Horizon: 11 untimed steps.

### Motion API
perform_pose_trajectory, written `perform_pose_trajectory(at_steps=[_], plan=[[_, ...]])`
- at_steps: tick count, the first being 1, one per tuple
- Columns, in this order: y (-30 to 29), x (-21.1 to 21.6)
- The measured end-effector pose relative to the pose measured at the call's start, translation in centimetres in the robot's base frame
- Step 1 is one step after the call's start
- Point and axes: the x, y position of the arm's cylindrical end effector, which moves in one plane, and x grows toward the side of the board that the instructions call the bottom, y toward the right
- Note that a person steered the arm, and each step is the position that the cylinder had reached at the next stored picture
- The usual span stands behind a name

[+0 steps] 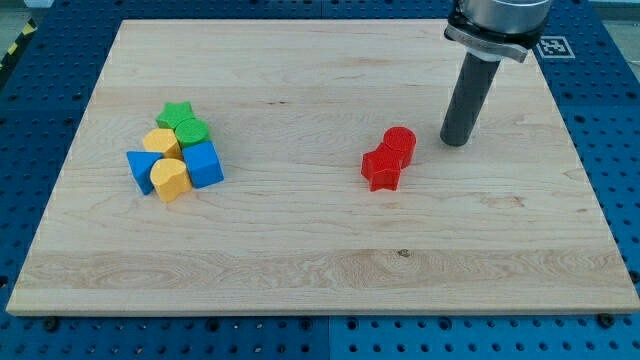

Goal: Move your arm towards the red circle

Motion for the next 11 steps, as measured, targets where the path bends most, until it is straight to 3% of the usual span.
perform_pose_trajectory(at_steps=[7, 8, 10, 11], plan=[[0.1, -5.4], [0.9, -4.5], [5.6, 6.4], [4.7, 7.4]])
